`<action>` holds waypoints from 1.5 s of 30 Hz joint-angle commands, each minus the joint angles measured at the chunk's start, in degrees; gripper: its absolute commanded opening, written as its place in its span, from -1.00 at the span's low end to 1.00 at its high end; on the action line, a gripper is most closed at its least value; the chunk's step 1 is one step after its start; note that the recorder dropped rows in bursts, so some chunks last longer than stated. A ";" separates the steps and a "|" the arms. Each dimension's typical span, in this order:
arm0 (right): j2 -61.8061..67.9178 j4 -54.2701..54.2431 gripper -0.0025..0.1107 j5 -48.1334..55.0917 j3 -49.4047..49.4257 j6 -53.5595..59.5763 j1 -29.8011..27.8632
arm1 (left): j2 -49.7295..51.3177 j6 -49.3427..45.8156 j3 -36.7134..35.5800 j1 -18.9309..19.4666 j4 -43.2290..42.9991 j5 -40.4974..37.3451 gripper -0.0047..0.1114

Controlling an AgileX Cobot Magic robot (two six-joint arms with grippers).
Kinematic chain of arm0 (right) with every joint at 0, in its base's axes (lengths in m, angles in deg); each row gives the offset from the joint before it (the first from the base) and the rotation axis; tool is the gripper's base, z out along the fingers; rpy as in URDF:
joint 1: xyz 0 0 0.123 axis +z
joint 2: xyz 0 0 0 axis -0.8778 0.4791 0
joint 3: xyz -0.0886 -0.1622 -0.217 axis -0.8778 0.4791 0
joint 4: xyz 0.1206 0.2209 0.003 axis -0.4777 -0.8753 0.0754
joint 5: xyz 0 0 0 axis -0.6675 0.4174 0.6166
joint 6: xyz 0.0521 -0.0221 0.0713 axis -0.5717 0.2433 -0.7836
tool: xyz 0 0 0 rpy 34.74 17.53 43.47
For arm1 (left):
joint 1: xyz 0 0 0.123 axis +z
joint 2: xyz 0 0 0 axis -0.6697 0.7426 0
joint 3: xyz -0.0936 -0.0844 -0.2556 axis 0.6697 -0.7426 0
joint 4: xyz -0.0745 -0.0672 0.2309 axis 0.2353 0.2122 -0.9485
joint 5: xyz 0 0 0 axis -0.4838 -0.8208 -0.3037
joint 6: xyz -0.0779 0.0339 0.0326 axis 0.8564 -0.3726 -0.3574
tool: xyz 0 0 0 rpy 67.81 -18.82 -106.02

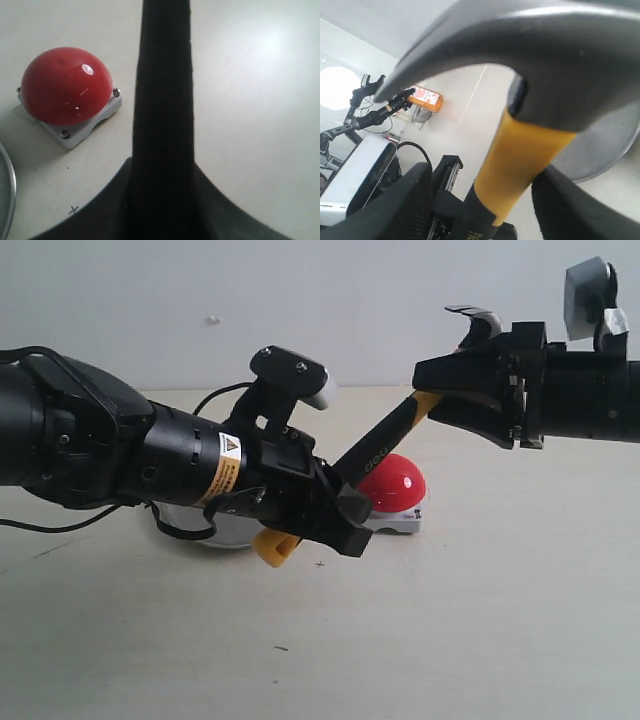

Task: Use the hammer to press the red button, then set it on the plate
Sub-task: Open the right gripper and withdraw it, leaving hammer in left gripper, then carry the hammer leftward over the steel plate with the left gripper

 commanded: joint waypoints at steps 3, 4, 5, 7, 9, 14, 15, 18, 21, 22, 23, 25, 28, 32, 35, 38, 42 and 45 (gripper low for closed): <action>-4.47 -0.85 0.04 1.21 3.84 0.30 -4.81 | -0.75 0.39 0.56 0.01 2.32 -1.73 -0.92; -4.62 -0.85 0.04 1.21 4.45 0.30 -5.38 | -0.75 0.39 0.56 0.01 2.52 -1.73 -0.92; -5.01 -0.85 0.04 1.46 5.35 0.63 -6.21 | -0.75 0.39 0.56 0.01 2.46 -2.01 -0.92; -5.55 -0.85 0.04 1.81 6.59 1.96 -7.08 | -0.75 0.39 0.56 0.01 2.56 -2.21 -0.92; -6.36 -0.85 0.00 2.61 7.99 3.02 -7.98 | -0.75 0.39 0.56 0.01 2.97 -2.45 -0.92; -11.14 -0.85 -0.50 3.70 13.91 10.16 -10.40 | -0.75 0.39 0.56 0.01 3.30 -2.61 -0.92; -12.69 -0.85 -0.64 3.07 15.41 12.03 -11.09 | -0.75 0.09 0.56 0.11 3.30 -2.76 -0.92; -17.91 -0.85 -0.96 -0.72 20.24 17.01 -12.74 | -0.75 -0.04 0.56 0.10 3.30 -3.58 -0.92; -24.99 -0.85 -0.96 -8.00 25.63 20.61 -13.77 | -0.75 -0.04 0.56 0.10 3.53 -3.95 -0.92; -27.26 -0.85 -0.96 -10.83 27.38 21.54 -13.77 | -0.75 -0.04 0.56 0.10 3.68 -3.95 -0.92; -30.25 -0.85 -0.96 -13.73 29.32 22.41 -13.77 | -0.75 -0.04 0.56 0.10 3.68 -3.95 -0.92; -36.86 -0.85 -0.96 -17.46 32.50 23.02 -13.77 | -0.75 -0.04 0.56 0.10 3.67 -4.10 -0.92; -47.44 -0.85 -0.96 -21.58 36.27 22.32 -13.77 | -0.75 -0.04 0.56 0.10 3.67 -4.55 -0.92; -63.72 -0.85 -0.96 -28.32 40.11 17.33 -13.77 | -0.75 -0.04 0.56 0.10 3.81 -4.55 -0.92; -75.30 -0.85 -0.96 -33.65 41.85 13.36 -13.77 | -0.75 -0.14 0.56 0.10 4.52 -4.55 -0.92; -82.82 3.67 -0.96 -39.04 41.96 6.64 -13.77 | -0.75 -0.98 0.56 0.10 4.90 -4.66 -0.92; -87.22 11.71 -0.96 -48.97 42.23 2.76 -13.77 | -0.75 -1.79 0.79 0.10 5.19 -5.54 -0.92; -87.33 11.71 -0.96 -52.81 42.76 1.56 -13.77 | -0.75 -1.79 1.52 0.10 5.36 -5.10 -0.92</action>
